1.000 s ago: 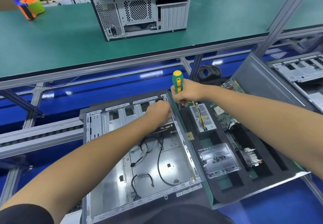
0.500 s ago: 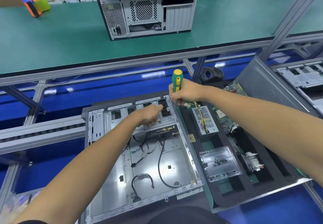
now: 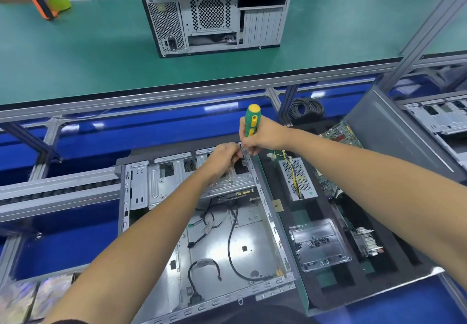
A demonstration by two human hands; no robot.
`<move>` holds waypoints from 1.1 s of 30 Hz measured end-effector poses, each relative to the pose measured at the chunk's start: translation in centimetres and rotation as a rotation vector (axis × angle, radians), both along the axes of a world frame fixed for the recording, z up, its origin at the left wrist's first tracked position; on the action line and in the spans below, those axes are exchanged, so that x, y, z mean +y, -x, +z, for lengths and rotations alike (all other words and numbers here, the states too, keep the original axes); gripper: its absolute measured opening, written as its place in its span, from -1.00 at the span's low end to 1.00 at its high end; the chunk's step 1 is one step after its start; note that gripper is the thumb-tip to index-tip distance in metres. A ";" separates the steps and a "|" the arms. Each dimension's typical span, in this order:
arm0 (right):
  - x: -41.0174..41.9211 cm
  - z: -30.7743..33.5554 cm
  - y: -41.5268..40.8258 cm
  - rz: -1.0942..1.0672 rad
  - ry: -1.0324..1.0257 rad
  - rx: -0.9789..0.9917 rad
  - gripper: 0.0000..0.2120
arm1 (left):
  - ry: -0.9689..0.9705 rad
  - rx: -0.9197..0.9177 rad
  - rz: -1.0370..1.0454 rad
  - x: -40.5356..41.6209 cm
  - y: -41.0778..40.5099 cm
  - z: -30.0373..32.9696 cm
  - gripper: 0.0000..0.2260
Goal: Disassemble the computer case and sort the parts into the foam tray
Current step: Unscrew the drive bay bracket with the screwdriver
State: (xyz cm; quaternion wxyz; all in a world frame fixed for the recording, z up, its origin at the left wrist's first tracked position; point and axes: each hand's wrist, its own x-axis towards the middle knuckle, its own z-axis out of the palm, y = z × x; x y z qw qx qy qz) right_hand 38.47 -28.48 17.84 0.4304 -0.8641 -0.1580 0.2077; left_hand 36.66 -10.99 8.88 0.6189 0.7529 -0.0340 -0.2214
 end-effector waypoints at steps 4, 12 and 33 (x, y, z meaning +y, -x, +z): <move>0.1 -1.4 -0.4 -0.030 0.031 0.002 -0.93 | -0.211 -0.289 -0.120 0.6 -0.3 -0.7 -0.84; 0.0 -2.7 -1.4 -0.097 0.026 0.055 -0.89 | -0.336 -0.449 -0.211 1.2 -1.0 -1.9 -0.91; 0.5 -2.3 -0.4 -0.182 0.027 0.073 -0.90 | -0.477 -0.559 -0.139 0.6 -0.4 -2.7 -0.89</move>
